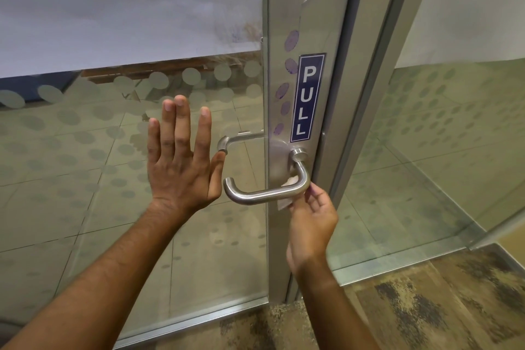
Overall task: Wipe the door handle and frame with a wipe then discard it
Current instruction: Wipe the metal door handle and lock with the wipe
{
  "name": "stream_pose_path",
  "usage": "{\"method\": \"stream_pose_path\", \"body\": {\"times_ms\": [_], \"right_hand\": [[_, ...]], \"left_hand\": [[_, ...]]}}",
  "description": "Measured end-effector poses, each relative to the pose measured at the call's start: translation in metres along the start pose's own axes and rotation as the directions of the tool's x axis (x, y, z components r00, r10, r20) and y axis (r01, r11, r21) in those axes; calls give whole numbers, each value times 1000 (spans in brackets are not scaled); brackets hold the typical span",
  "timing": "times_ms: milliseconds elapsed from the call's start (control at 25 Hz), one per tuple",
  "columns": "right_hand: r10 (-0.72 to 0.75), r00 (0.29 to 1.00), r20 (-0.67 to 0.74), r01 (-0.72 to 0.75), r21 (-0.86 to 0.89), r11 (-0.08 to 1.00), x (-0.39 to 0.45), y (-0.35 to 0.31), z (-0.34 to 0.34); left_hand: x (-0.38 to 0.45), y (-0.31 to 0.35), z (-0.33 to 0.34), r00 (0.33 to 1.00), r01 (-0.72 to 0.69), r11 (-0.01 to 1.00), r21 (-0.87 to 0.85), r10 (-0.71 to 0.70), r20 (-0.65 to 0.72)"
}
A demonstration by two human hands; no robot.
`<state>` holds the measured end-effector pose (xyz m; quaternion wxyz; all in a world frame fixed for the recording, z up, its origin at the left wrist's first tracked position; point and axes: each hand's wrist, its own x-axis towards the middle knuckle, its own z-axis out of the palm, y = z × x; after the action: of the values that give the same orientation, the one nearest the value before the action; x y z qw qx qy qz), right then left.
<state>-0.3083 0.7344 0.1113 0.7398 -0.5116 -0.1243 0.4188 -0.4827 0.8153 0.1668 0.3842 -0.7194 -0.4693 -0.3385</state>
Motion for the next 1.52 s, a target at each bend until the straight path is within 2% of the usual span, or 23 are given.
{"method": "stream_pose_path", "body": {"times_ms": [40, 120, 160, 240, 280, 360, 440, 520, 640, 720, 880, 960, 1040, 1200, 1320, 1480, 1520], "right_hand": [[-119, 993, 5, 119, -110, 987, -5, 12, -1], [-308, 951, 27, 306, -215, 927, -13, 31, 1], [-420, 906, 49, 418, -258, 871, -14, 37, 5], [-635, 764, 114, 633, -324, 703, -11, 43, 13], [-697, 705, 130, 693, -335, 638, -7, 45, 18], [-749, 646, 144, 741, -354, 571, 2, 49, 23], [-772, 610, 178, 757, -421, 500, 5, 56, 23], [-772, 570, 279, 781, -477, 404, 2, 66, 22], [-638, 569, 519, 802, -522, 290, -2, 82, 18], [-549, 538, 640, 825, -532, 190, 2, 86, 10], [-538, 440, 719, 868, -495, 48, 20, 71, 15], [-546, 422, 724, 864, -503, 0, 26, 64, 22], [-534, 440, 722, 857, -515, 9, 25, 67, 18], [-501, 503, 704, 841, -532, 96, 19, 75, 0], [-535, 504, 678, 846, -513, 146, 20, 62, 20], [-551, 464, 694, 851, -523, 58, 23, 68, 11], [-545, 475, 691, 846, -530, 65, 21, 73, 1]], "left_hand": [[0, 0, 0, 1000, 4, 1000, -3, -4, 4], [-1, 1, 0, 1000, 4, 1000, -6, -4, 7], [-2, 1, 1, 1000, 1, 1000, -2, -1, 7], [-2, 0, 2, 1000, -8, 1000, 10, 8, 1], [-2, 0, 2, 1000, -10, 1000, 12, 10, 0], [-1, -1, 3, 1000, -10, 1000, 15, 10, -2], [-1, 0, 3, 1000, -3, 1000, 19, 4, -11], [-2, 0, 4, 1000, -1, 1000, 15, 1, -21], [-2, -1, 6, 999, -6, 1000, 14, 7, -39], [-3, -1, 7, 999, -11, 1000, 18, 12, -52], [-3, -1, 8, 998, -12, 1000, 26, 14, -66], [-2, -1, 8, 998, -10, 1000, 30, 11, -63], [-1, -1, 6, 998, -6, 1000, 20, 7, -57], [-1, 0, 3, 999, -3, 1000, 14, 3, -37], [0, 0, 3, 1000, 0, 1000, 16, 0, -30], [0, 1, 2, 1000, 5, 1000, 2, -5, -18], [0, 1, 1, 1000, 6, 1000, 2, -6, -17]]}}
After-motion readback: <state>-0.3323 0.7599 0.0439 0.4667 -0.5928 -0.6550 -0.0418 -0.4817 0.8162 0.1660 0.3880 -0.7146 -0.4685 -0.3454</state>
